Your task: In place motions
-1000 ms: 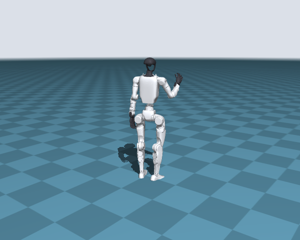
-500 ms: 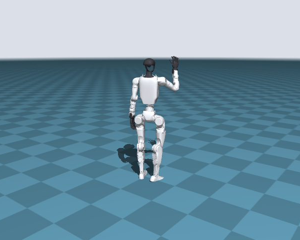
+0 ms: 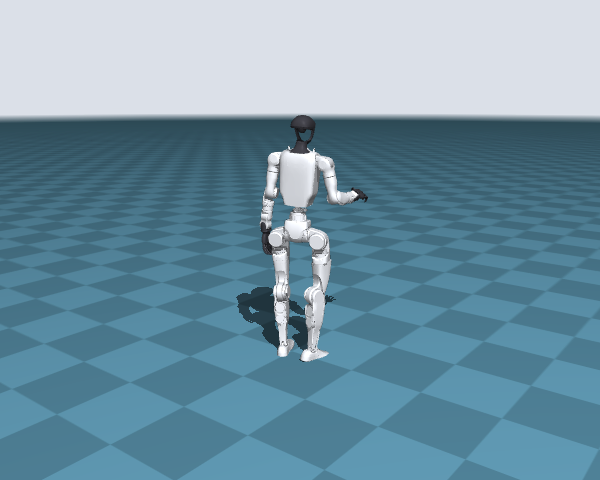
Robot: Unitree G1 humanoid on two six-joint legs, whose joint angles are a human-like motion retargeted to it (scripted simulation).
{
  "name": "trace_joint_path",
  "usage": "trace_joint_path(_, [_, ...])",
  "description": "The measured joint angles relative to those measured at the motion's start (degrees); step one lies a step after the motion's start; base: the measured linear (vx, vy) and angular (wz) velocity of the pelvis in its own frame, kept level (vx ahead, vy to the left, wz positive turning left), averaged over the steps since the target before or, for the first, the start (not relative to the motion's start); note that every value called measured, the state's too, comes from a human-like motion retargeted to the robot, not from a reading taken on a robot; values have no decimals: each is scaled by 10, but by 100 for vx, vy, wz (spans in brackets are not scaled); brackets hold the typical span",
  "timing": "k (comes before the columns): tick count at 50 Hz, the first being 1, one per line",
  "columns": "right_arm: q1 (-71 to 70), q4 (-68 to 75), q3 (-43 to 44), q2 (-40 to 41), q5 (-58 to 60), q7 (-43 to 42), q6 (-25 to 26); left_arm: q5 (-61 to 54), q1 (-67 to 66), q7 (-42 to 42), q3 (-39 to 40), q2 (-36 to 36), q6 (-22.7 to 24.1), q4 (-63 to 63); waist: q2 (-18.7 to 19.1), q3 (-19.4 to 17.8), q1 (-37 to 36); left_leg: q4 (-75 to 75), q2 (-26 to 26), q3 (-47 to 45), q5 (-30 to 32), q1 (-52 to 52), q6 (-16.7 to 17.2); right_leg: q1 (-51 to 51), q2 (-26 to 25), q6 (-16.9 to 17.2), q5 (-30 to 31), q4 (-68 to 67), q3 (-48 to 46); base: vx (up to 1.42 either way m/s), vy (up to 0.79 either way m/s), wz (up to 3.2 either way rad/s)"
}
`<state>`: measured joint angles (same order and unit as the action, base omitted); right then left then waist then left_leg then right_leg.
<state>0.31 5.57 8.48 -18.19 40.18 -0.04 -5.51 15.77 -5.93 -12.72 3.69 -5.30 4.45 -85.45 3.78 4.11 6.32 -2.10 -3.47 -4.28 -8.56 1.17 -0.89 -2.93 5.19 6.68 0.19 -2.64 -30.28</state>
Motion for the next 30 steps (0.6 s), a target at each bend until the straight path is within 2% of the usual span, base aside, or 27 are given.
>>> trace_joint_path(2, [-8, 0, -5, 3, -64, 74, 65, 2, 1, -1, -3, -2, 2, 6, 1, -1, -1, 0, -1, 0, 1, 1, 0, 0, 1, -1, 0, 0, -1, 0, 0, 0])
trace_joint_path(4, [-19, -13, -10, 2, -132, 35, 32, 3, 3, -1, -6, -4, 3, 9, 0, -1, -4, 0, -2, 0, 2, 3, 0, 1, 2, -2, 1, 1, -2, 0, 0, 0])
trace_joint_path(8, [-52, -55, -21, -10, -165, -216, -92, -2, 7, 1, -11, -6, 3, 9, -4, 4, -14, -1, -5, 4, 4, 7, 0, 0, 4, -2, 1, 1, -8, 0, 0, 0])
trace_joint_path(11, [-95, -88, -40, -29, -132, -400, -152, -9, 9, 2, -14, -6, 2, 6, -6, 8, -20, -2, -8, 9, 5, 9, 0, -1, 5, -1, 2, 2, -13, 0, 0, 19])
trace_joint_path(13, [-131, -108, -58, -41, -110, -474, -188, -9, 10, 1, -15, -6, 1, 3, -8, 11, -24, -2, -10, 12, 6, 10, -1, -2, 6, 0, 2, 2, -16, -1, 1, 19])
trace_joint_path(15, [-170, -124, -78, -50, -106, -498, -216, -6, 9, 0, -18, -6, 1, 1, -11, 16, -31, -2, -12, 15, 7, 10, -1, -3, 7, 0, 2, 2, -19, 0, 0, 0])
trace_joint_path(18, [-234, -131, -109, -59, -121, -461, -235, 1, 9, 2, -22, -7, 0, -2, -17, 21, -44, -2, -15, 17, 7, 10, -2, -5, 9, 1, 2, 2, -22, 0, 0, 0])
trace_joint_path(20, [-279, -125, -123, -60, -133, -403, -214, 5, 11, 4, -20, -7, 0, -6, -21, 22, -52, -2, -17, 19, 8, 11, -2, -6, 10, 2, 3, 2, -25, -1, 0, 18])
trace_joint_path(22, [-314, -115, -128, -57, -136, -294, -139, 6, 13, 7, -17, -7, -1, -10, -26, 23, -59, -2, -19, 20, 9, 12, -1, -7, 11, 3, 3, 2, -28, -2, -1, 21])
trace_joint_path(25, [-346, -100, -126, -53, -113, -15, 7, 1, 16, 11, -11, -6, -3, -20, -33, 25, -68, -3, -21, 24, 10, 14, -1, -10, 13, 5, 3, 3, -33, 0, -2, 23])
trace_joint_path(27, [-347, -95, -124, -54, -110, 79, 85, -9, 14, 12, -7, -4, -5, -25, -37, 26, -73, -3, -22, 26, 11, 16, 0, -11, 13, 6, 3, 3, -37, 1, -3, 20])
trace_joint_path(30, [-335, -105, -117, -55, -131, 100, 79, -28, 9, 12, 2, 1, -8, -30, -40, 26, -76, -3, -23, 28, 12, 17, 0, -12, 13, 7, 4, 4, -41, 1, -1, 6])
